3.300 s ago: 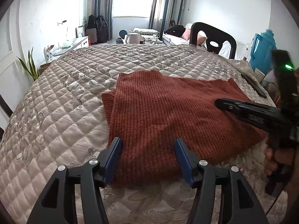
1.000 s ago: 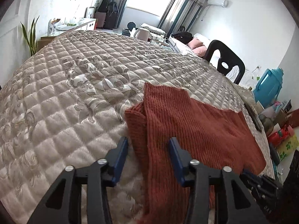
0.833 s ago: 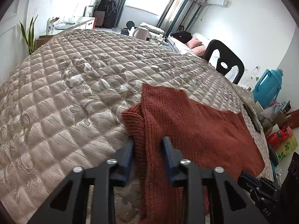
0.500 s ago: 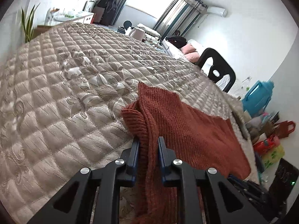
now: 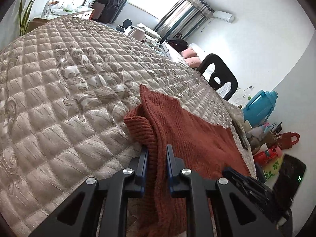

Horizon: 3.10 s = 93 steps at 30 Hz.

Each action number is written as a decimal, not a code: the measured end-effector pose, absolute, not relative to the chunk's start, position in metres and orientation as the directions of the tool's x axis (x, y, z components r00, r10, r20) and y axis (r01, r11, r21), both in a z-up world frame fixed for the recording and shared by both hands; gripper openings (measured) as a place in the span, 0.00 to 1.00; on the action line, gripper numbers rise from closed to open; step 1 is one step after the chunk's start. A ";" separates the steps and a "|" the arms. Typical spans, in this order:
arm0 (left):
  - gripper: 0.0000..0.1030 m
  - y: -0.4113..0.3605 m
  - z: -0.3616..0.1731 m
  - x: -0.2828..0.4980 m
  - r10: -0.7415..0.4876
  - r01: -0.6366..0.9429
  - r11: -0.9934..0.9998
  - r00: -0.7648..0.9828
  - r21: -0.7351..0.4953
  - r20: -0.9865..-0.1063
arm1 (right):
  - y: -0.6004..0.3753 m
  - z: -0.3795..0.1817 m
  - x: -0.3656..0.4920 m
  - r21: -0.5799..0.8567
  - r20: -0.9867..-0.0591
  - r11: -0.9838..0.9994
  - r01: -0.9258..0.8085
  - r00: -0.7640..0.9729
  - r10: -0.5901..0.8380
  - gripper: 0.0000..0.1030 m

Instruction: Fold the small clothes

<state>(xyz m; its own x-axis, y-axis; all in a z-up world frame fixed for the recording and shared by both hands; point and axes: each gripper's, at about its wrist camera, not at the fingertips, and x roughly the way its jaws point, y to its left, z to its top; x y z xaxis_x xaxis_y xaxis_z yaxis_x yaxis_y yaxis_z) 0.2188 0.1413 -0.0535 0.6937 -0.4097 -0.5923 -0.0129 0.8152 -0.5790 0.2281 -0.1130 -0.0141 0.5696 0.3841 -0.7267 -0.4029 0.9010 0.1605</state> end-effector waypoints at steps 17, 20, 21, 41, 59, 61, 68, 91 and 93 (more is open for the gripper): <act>0.17 0.140 -0.053 0.219 -0.458 0.031 0.799 0.679 -0.601 -0.574 | -0.147 -0.007 0.186 0.218 -0.714 0.893 -0.394 0.560 0.421 0.12; 0.17 0.144 -0.052 0.222 -0.495 0.034 0.766 0.668 -0.642 -0.555 | -0.161 -0.018 0.186 0.232 -0.734 0.903 -0.362 0.543 0.407 0.12; 0.16 0.145 -0.050 0.222 -0.513 0.034 0.745 0.667 -0.666 -0.541 | -0.166 -0.020 0.186 0.260 -0.729 0.896 -0.359 0.536 0.426 0.12; 0.16 0.002 0.023 0.261 -0.697 0.239 0.652 0.563 -0.720 -0.444 | -0.222 -0.011 0.176 0.298 -0.689 0.915 -0.273 0.602 0.404 0.13; 0.41 -0.029 0.023 0.252 -0.676 0.337 0.711 0.566 -0.617 -0.472 | -0.285 0.002 0.179 0.552 -0.542 0.802 -0.230 0.631 0.554 0.42; 0.41 -0.010 0.021 0.247 -0.611 0.301 0.766 0.615 -0.567 -0.498 | -0.286 0.003 0.186 0.602 -0.509 0.763 -0.234 0.624 0.593 0.42; 0.41 0.020 -0.018 0.238 -0.547 0.230 0.808 0.637 -0.543 -0.543 | -0.263 -0.008 0.226 0.663 -0.505 0.706 -0.249 0.548 0.667 0.42; 0.41 -0.002 -0.002 0.208 -0.558 0.389 0.827 0.658 -0.406 -0.505 | -0.251 0.016 0.284 0.578 -0.584 0.762 -0.292 0.504 0.636 0.14; 0.41 -0.012 -0.002 0.204 -0.587 0.433 0.809 0.634 -0.397 -0.504 | -0.258 0.021 0.292 0.553 -0.601 0.780 -0.294 0.507 0.617 0.14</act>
<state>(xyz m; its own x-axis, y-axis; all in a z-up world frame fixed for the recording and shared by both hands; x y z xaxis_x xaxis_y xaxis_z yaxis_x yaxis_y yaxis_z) 0.2041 -0.0122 -0.0018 0.6337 -0.5868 -0.5041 0.4335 0.8090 -0.3970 0.2922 -0.2580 0.0211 0.5074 0.6171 -0.6015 -0.2936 0.7800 0.5526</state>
